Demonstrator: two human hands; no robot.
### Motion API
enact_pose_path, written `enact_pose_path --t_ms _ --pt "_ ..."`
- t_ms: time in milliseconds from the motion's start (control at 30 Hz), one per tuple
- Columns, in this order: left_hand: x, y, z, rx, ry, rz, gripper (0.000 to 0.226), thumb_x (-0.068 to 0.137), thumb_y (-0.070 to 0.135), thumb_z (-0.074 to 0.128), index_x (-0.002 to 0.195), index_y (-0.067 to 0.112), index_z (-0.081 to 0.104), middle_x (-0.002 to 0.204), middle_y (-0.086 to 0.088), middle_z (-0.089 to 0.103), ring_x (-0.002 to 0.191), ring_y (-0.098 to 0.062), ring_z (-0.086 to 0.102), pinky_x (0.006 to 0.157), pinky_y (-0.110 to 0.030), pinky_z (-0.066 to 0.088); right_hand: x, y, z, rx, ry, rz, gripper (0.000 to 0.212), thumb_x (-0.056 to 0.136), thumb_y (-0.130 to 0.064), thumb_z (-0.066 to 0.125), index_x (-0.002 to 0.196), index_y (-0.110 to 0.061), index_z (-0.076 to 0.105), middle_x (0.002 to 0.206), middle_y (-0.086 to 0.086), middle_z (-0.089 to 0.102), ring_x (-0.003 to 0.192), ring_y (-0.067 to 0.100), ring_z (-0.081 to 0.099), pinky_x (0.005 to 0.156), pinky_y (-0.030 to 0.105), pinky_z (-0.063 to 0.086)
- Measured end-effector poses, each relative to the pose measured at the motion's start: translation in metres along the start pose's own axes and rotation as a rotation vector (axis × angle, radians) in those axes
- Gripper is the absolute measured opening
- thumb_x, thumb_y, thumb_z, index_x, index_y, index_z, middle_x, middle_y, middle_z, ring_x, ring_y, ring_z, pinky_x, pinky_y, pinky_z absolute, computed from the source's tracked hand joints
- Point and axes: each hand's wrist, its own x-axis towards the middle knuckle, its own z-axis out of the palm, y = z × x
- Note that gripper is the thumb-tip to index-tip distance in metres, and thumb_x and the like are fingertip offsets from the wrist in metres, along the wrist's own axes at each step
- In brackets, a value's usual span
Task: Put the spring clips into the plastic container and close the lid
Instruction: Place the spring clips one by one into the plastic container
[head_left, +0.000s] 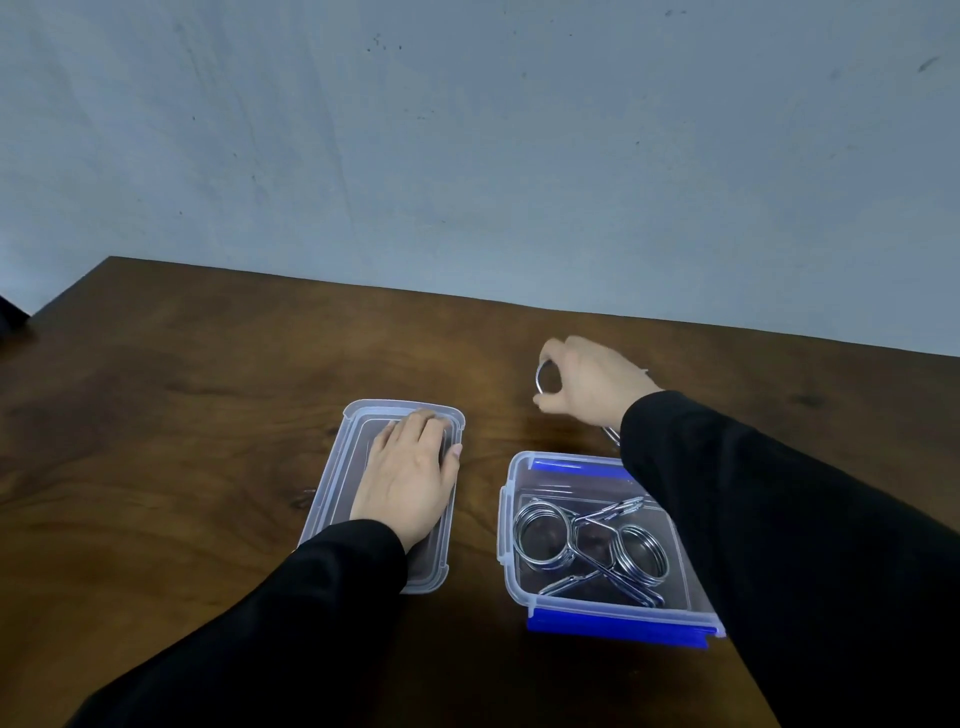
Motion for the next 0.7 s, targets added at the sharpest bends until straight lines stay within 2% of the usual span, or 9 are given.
enact_pose_path --t_ms 67,133,233,300,367,467,533,600,700 --pt "0.000 0.000 0.000 0.003 0.004 0.003 0.022 0.100 0.032 0.046 0.114 0.020 0.059 0.124 0.001 0.059 0.116 -0.018 0.051 0.105 -0.039 0.038 -0.005 -0.001 -0.022 0.089 0.109 0.048 0.043 0.087 -0.047 0.070 0.111 -0.014 0.058 0.084 0.002 0.060 0.070 0.021 0.057 0.059 0.034 0.040" --pt "0.000 0.001 0.000 0.008 0.007 0.005 0.022 0.100 0.032 0.046 0.114 0.020 0.059 0.124 0.002 0.060 0.116 -0.018 0.051 0.104 -0.039 0.038 -0.014 -0.002 -0.047 0.285 0.192 0.156 0.041 0.087 -0.050 0.071 0.098 -0.013 0.056 0.075 -0.003 0.060 0.058 0.016 0.060 0.052 0.031 0.042" --pt "0.000 0.001 0.000 0.019 0.006 0.006 0.023 0.101 0.032 0.046 0.116 0.020 0.059 0.126 0.002 0.060 0.118 -0.017 0.051 0.106 -0.039 0.038 -0.034 -0.003 -0.076 0.718 0.293 0.314 0.044 0.088 -0.048 0.072 0.087 -0.008 0.054 0.072 -0.001 0.059 0.047 0.021 0.066 0.052 0.036 0.059" --pt "0.000 0.001 -0.001 0.022 0.004 0.006 0.024 0.101 0.032 0.047 0.117 0.020 0.059 0.127 0.001 0.060 0.119 -0.017 0.052 0.106 -0.039 0.039 -0.056 -0.003 -0.084 0.928 0.296 0.347 0.040 0.092 -0.043 0.069 0.082 -0.009 0.051 0.065 0.005 0.055 0.045 0.022 0.064 0.056 0.038 0.061" --pt "0.000 0.002 -0.001 0.022 0.003 0.011 0.024 0.101 0.032 0.047 0.117 0.020 0.060 0.126 0.000 0.060 0.118 -0.017 0.052 0.106 -0.039 0.039 -0.083 -0.004 -0.084 1.078 0.257 0.360 0.036 0.096 -0.040 0.065 0.083 -0.009 0.054 0.062 0.009 0.057 0.052 0.027 0.070 0.062 0.038 0.060" --pt "-0.001 0.002 -0.001 0.026 0.001 0.013 0.026 0.101 0.033 0.047 0.118 0.020 0.060 0.127 0.000 0.060 0.119 -0.018 0.053 0.106 -0.039 0.039 -0.120 -0.005 -0.073 1.216 0.280 0.406 0.041 0.098 -0.039 0.062 0.074 -0.006 0.063 0.068 0.010 0.059 0.061 0.026 0.071 0.068 0.041 0.064" --pt "-0.001 0.001 -0.001 0.026 0.001 0.016 0.026 0.101 0.033 0.046 0.118 0.019 0.060 0.127 -0.001 0.060 0.118 -0.018 0.053 0.106 -0.040 0.039 -0.139 -0.004 -0.063 1.125 0.349 0.489 0.046 0.097 -0.043 0.062 0.070 -0.007 0.068 0.066 0.005 0.056 0.054 0.016 0.060 0.059 0.036 0.060" --pt "-0.001 0.001 -0.001 0.021 -0.004 0.014 0.026 0.101 0.033 0.046 0.117 0.019 0.060 0.126 -0.001 0.060 0.118 -0.018 0.053 0.106 -0.040 0.040 -0.153 -0.003 -0.052 1.075 0.402 0.563 0.048 0.097 -0.045 0.061 0.072 -0.006 0.070 0.063 0.003 0.053 0.046 0.015 0.049 0.050 0.035 0.047" --pt "-0.001 0.001 -0.001 0.020 -0.004 0.011 0.026 0.101 0.033 0.046 0.117 0.019 0.060 0.126 -0.002 0.060 0.118 -0.020 0.054 0.107 -0.041 0.040 -0.167 -0.008 -0.035 1.334 0.385 0.665 0.045 0.100 -0.040 0.060 0.084 0.001 0.072 0.075 0.008 0.052 0.050 0.016 0.053 0.052 0.031 0.053"
